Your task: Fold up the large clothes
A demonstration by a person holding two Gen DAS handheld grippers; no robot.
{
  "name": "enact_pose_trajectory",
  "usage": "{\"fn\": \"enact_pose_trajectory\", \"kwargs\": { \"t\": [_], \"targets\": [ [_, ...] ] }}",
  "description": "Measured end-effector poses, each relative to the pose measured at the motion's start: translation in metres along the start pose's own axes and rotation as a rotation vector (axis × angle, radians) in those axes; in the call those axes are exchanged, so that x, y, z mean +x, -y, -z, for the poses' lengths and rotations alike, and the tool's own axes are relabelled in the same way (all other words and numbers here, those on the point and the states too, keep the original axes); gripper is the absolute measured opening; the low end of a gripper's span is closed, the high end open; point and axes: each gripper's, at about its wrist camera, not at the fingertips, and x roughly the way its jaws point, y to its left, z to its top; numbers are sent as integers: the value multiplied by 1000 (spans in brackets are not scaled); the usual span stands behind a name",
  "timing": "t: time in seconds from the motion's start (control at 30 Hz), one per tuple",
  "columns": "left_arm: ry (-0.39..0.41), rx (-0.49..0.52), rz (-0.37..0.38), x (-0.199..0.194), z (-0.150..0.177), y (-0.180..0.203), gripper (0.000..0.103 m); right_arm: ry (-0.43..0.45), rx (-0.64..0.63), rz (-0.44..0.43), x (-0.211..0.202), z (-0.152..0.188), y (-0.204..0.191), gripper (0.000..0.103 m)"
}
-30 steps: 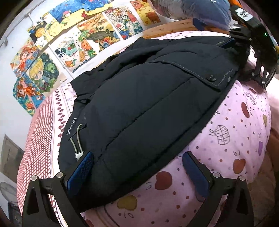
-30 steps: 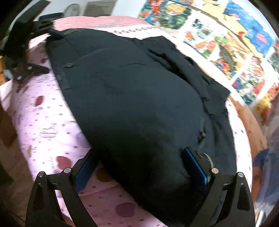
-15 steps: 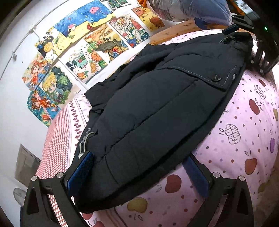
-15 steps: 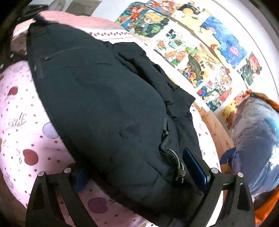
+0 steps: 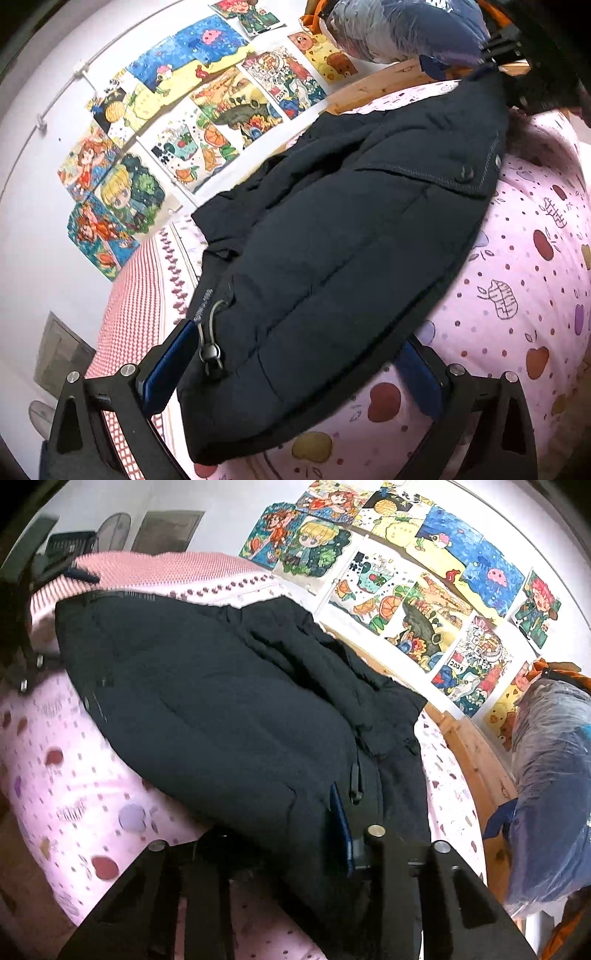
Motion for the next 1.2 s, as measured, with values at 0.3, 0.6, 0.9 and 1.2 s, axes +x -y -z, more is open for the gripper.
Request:
{"fn": "enact_pose_trajectory", "kwargs": {
  "t": [0.3,0.6,0.9,1.2],
  "targets": [
    [13,11,-84,2,-3,-6,99,51,110,-12,1,-31,27,25],
    [56,-10,-75,-4,-22,-23,12,83,85,33,-1,-40,22,12],
    [169,-203,-98,-22,-67,-88,8,186,96,118,-25,-73,38,8],
    [331,-238,-175,-62,-100,-118,8,339,132,210,-67,-104,62,8]
  ]
}}
